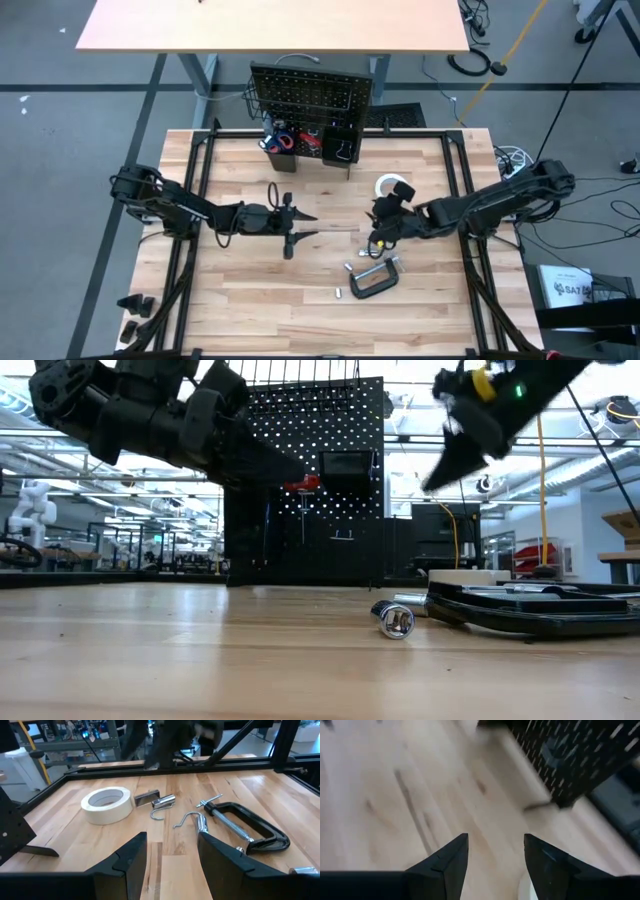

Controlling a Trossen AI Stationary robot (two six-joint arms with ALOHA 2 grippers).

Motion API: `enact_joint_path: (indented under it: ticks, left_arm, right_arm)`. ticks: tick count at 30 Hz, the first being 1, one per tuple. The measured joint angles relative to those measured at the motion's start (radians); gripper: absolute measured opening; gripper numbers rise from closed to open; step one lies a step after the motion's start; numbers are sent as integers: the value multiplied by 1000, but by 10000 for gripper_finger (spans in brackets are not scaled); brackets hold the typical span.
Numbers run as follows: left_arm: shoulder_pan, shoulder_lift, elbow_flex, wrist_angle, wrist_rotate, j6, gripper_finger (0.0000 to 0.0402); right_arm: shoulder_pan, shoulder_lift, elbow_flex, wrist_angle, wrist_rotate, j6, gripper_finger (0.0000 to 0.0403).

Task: Hang tools onto peg board
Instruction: Put the black clamp into the black wire basket on the peg board

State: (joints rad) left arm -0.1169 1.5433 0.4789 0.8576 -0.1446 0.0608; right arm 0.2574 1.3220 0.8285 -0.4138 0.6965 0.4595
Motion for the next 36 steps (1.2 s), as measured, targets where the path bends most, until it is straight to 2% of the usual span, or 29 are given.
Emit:
enact_joint_path:
  ticks: [4, 8, 12, 15, 18, 23, 27, 36]
  left_arm:
    - [0, 0, 0, -14, -2, -3, 176]
    - [0, 0, 0, -22, -2, -3, 176]
    - [0, 0, 0, -22, -10, -2, 176]
    - [2, 0, 0, -22, -16, -2, 176]
    - [5, 0, 0, -28, -16, -3, 176]
    - [5, 0, 1, -49, -16, -28, 176]
    - [5, 0, 0, -57, -16, -29, 176]
    - [5, 0, 1, -51, -17, -29, 176]
  right_arm:
    - [-44, -19, -96, -21, -49, 81, 180]
    - [-107, -84, -187, -58, -83, 234, 180]
    - [-141, -112, -223, -39, -298, 275, 180]
    - [-119, -103, -226, 74, -525, 178, 180]
    - [-70, -97, -226, 217, -635, 132, 180]
    - [49, -84, -225, 344, -625, 53, 180]
    - [125, -66, -225, 342, -596, -18, 180]
    - [163, 32, -223, 333, -591, -56, 180]
